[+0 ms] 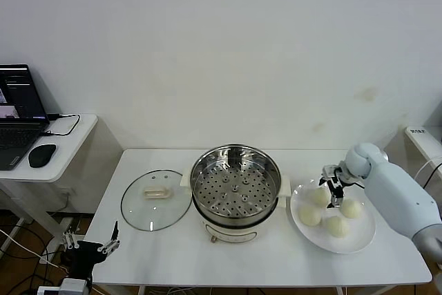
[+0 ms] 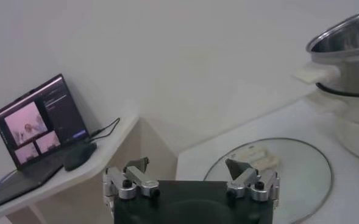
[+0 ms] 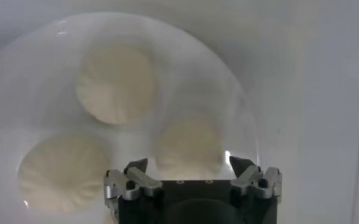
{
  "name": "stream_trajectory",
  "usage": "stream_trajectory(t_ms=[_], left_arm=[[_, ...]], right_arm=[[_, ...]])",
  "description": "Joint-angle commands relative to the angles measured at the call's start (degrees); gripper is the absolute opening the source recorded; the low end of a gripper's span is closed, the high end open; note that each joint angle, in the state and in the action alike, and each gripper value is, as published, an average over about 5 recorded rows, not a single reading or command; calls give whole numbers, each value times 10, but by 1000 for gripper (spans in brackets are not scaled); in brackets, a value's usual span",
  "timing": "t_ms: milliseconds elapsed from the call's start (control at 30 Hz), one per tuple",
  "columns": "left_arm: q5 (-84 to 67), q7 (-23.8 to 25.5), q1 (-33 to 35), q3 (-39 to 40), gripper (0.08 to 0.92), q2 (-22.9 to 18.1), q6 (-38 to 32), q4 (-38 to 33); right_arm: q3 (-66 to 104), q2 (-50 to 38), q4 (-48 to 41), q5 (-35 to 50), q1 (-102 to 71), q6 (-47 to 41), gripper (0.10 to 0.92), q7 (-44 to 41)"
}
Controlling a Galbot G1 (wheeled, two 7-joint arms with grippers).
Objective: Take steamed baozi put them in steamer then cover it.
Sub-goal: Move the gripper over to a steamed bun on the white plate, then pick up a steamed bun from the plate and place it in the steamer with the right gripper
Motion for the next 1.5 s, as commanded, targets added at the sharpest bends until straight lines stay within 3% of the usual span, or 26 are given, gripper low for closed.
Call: stream_trajectory(t_ms=[33, 300, 600, 867, 1033, 1367, 1500], left_arm=[[1, 0, -3, 1, 823, 1, 0, 6], [2, 0, -6, 4, 823, 1, 0, 12], [2, -1, -10, 6, 823, 2, 0, 17], [6, -5, -14, 12, 823, 2, 1, 22], [13, -7, -17, 15, 823, 7, 5, 27], [13, -10, -23, 17, 823, 3, 13, 15], [12, -21, -24, 12, 823, -1, 13, 23]], right_arm=[[-4, 15, -35, -1, 9, 3, 823, 14], [-3, 14, -37, 6, 10, 2, 816, 10], [2, 1, -19, 33, 16, -3, 634, -10], [-36, -48, 50, 141, 83, -31, 611, -46], [-125, -59, 81, 229, 212, -46, 615, -67], [-267, 52, 33, 332, 390, -50, 619, -106], [-277, 117, -9, 345, 404, 2, 619, -120]])
